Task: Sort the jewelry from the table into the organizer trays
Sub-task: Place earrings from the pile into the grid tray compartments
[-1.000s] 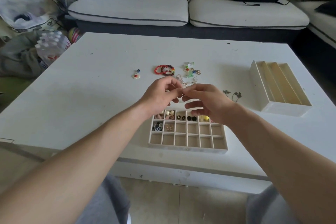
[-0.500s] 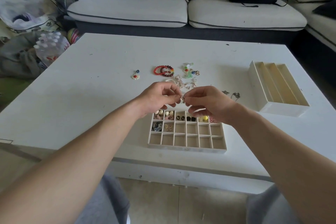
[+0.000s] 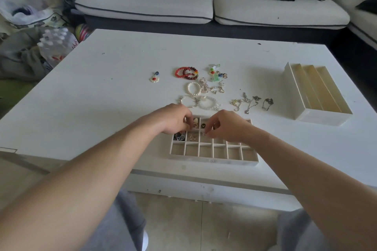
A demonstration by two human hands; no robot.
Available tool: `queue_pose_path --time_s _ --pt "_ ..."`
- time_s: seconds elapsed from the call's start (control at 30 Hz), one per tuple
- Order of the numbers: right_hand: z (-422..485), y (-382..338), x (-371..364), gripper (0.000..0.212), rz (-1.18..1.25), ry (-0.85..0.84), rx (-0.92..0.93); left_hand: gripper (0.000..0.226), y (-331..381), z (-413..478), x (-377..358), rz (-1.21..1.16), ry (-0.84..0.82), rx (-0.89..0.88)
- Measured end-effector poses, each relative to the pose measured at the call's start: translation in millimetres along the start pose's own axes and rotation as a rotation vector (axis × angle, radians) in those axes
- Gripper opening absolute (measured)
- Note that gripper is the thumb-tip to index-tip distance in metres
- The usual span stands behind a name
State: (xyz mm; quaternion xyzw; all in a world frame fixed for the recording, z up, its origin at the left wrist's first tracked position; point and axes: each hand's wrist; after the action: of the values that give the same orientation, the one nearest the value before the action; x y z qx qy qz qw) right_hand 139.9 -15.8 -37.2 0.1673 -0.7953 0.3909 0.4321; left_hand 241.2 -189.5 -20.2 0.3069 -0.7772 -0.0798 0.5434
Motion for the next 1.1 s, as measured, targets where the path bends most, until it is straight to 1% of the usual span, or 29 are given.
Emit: queue_pose_path --time_s 0.2,0.37,0.57,0.77,0.97,1.1 --pt "3.6 -0.4 -10.1 0.007 -0.131 0.018 -0.003 0.021 -3.5 -0.5 -1.1 0.074 -0.027 0.012" --pt "6.7 -1.9 -16.3 0.009 -0.187 0.040 -0.020 0.025 -2.6 -0.1 -0.3 0.097 -0.037 0.024" --pt "5.5 -4.5 -20.9 0.017 -0.244 0.078 -0.029 0.025 3.0 -0.9 -2.2 0.108 -0.045 0.017" --pt "5.1 -4.6 -21.8 0.018 -0.248 0.105 -0.026 0.026 6.8 0.7 -4.5 0.123 -0.031 -0.001" --pt "2.0 0.5 -6.4 0.011 -0.161 0.105 0.000 0.033 9.2 2.7 -5.8 0.067 -0.026 -0.042" --pt "-3.7 4.2 4.0 0.022 -0.146 0.052 0.005 0.040 12.6 4.5 -11.6 0.075 -0.050 -0.077"
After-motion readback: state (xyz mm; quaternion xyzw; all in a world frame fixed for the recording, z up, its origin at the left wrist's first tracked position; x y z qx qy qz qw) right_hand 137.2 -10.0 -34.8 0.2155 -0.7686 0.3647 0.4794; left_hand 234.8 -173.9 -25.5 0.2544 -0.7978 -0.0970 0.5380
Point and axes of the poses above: each hand's wrist, its own z-axis towards the middle knuckle, its own x-axis out of the back of the hand, y = z × x, and after that the axes turned 5 degrees about -z, right-handed
